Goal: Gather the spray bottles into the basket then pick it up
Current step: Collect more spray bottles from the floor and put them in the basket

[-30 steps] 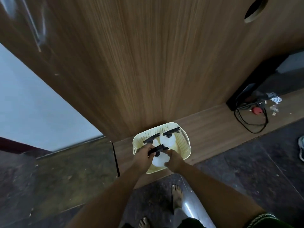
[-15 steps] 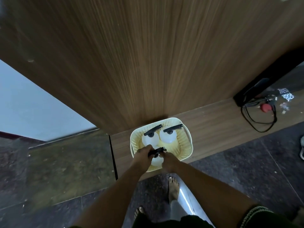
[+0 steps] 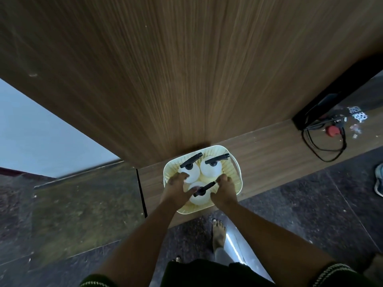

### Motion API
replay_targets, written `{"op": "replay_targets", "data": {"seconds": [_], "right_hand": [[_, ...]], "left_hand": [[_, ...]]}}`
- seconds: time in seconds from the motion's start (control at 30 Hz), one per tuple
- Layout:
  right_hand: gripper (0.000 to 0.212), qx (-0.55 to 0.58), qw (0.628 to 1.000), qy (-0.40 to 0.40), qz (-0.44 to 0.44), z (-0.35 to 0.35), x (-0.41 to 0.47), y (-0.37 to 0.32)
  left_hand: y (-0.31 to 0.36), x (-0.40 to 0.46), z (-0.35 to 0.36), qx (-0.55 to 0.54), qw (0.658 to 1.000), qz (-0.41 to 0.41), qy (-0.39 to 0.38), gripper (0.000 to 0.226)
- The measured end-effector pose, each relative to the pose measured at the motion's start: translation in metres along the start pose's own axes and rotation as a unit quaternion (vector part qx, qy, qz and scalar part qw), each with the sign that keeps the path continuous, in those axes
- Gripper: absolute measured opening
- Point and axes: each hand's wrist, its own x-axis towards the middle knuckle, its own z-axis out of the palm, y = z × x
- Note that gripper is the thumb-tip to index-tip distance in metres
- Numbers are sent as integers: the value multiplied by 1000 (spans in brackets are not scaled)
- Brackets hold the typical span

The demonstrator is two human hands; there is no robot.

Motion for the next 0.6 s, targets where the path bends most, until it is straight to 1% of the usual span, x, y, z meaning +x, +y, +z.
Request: {"op": "replay_targets", "data": {"seconds": [0.03, 0.07, 0.1, 0.13, 0.17, 0.23, 0.3, 0.37, 0.47, 0.57, 0.6], "right_hand": [[59, -9, 999, 9, -50, -3, -1, 0], [70, -48, 993, 2, -107, -5, -2, 1], [76, -109, 981, -13, -160, -6, -3, 0], [74, -177, 961, -27, -210, -7, -4, -3], [65, -235, 938, -35, -252, -6, -4, -4], [41, -312, 897, -32, -311, -4, -4, -8], [31, -349, 876, -37, -332, -2, -5, -11], [29, -362, 869, -62, -332, -3, -7, -16], [30, -340, 877, -89, -329, -7, -7, -19], [32, -306, 887, -107, -328, -10, -5, -16], [32, -303, 888, -110, -327, -10, -5, -15]], "left_hand": [[3, 5, -5, 7, 999, 2, 32, 53], [8, 10, -10, 16, 998, 4, 62, 50], [12, 17, -14, 27, 996, 6, 85, 46], [17, 26, -19, 40, 995, 1, 91, 45], [21, 34, -21, 51, 995, -9, 82, 46], [24, 52, -23, 81, 995, -36, 35, 48], [23, 63, -21, 131, 990, -51, -15, 40], [21, 66, -18, 171, 983, -52, -35, 29], [17, 64, -12, 197, 979, -36, -40, 25], [9, 60, -7, 199, 979, -8, -28, 26], [6, 58, -7, 195, 980, -10, -26, 26]]}}
